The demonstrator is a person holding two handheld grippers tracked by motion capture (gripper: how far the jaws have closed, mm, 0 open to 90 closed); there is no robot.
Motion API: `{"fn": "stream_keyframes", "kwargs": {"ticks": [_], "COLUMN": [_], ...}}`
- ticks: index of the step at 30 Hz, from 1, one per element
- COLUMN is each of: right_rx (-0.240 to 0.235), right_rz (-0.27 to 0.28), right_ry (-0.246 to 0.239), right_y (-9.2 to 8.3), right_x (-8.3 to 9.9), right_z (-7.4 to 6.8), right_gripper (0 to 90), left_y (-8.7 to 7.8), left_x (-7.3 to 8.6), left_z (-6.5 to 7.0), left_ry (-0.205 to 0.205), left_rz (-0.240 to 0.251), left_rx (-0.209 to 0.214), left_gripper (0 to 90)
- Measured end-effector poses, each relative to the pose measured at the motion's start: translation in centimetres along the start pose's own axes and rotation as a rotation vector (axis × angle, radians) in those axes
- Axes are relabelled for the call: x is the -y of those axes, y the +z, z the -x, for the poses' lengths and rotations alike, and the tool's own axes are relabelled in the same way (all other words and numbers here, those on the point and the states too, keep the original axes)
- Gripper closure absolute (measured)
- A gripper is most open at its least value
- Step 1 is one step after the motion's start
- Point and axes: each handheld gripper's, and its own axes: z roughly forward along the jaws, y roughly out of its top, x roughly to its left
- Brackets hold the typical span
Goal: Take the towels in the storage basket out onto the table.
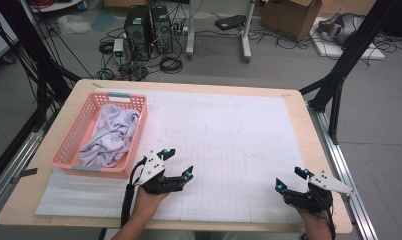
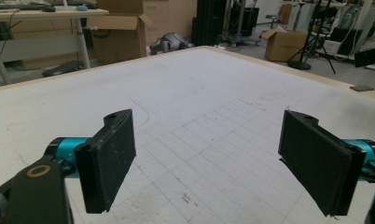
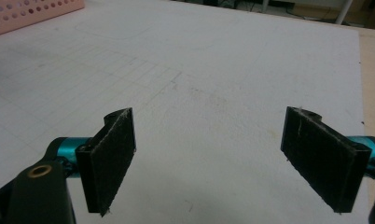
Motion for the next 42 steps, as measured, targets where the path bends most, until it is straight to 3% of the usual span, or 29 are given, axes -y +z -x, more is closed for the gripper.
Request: {"fn": "stream_keyframes", "kwargs": {"ticks": [10,13,18,20,23,29,38,42], "right_rx": [0.027,0.034,0.025,0.032,0.036,0.018,0.011,0.007], "right_rz": [-0.007,0.011,-0.012,-0.016,-0.006,-0.014,-0.016,-0.01], "right_ry": [0.039,0.052,0.043,0.001,0.015,0.012,0.02,0.048], "right_y": [-0.3,-0.4,0.0,-0.2,-0.4,0.0,1.1,1.2], "right_x": [0.1,0.1,0.3,0.2,0.1,0.3,-0.6,-0.7], "right_z": [-0.3,-1.0,-2.1,-2.9,-3.0,-2.6,-1.7,-1.7], "right_gripper": [16.6,16.6,16.6,16.6,16.6,16.6,16.6,16.6], "left_y": [-0.1,-0.6,-1.9,-2.1,-2.6,-2.7,-2.6,-3.0], "left_x": [-0.7,-1.1,-1.5,-1.5,-1.8,-1.4,-1.9,-2.1], "left_z": [-0.5,-0.5,-0.4,-0.5,-0.7,-1.3,-2.0,-1.9], "left_ry": [0.012,0.015,0.018,0.027,0.022,0.016,-0.002,-0.012], "left_rz": [0.005,0.011,0.02,0.007,-0.004,-0.027,-0.014,-0.006], "left_rx": [0.014,0.017,0.003,0.011,0.018,0.001,-0.024,-0.031], "left_gripper": [19.7,19.7,19.8,19.8,19.7,19.6,18.2,18.5]}}
